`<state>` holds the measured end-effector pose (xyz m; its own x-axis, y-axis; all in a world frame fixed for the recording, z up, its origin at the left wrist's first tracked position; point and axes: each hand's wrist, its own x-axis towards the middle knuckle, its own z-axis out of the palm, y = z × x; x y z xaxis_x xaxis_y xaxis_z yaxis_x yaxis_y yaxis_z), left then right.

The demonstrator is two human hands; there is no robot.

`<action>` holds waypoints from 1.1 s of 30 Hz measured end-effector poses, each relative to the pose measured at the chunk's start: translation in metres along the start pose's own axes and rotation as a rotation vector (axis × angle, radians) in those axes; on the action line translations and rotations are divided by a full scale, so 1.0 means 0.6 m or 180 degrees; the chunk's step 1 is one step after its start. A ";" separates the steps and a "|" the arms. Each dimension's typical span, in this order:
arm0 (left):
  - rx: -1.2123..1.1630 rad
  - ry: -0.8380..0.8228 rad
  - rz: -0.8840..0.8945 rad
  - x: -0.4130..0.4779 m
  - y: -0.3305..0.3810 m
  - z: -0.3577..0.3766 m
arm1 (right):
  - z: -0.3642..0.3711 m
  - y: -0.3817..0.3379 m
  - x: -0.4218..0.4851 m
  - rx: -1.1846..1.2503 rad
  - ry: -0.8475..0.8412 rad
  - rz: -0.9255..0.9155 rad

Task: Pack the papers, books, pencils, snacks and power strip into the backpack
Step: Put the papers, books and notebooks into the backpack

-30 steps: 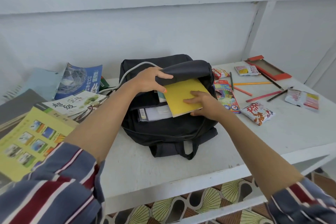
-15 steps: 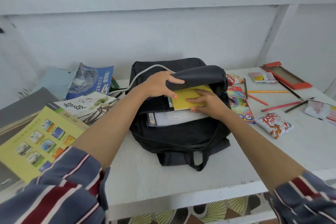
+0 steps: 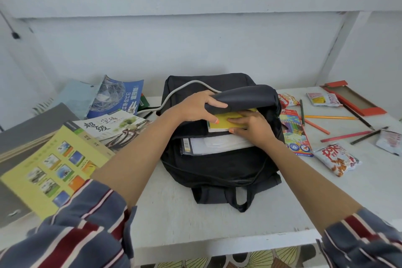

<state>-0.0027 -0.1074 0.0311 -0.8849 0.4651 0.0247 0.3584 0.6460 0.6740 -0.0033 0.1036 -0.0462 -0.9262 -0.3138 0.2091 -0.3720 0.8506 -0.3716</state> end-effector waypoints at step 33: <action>-0.0301 0.1448 -0.1314 -0.404 -0.277 -0.205 | 0.138 -0.451 -0.119 0.2398 -0.0138 0.1196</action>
<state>0.1156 -0.4022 0.0038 -0.9905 -0.1297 0.0461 -0.0501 0.6516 0.7569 0.1583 -0.1393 -0.0352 -0.9924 -0.0953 -0.0783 0.0342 0.3975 -0.9170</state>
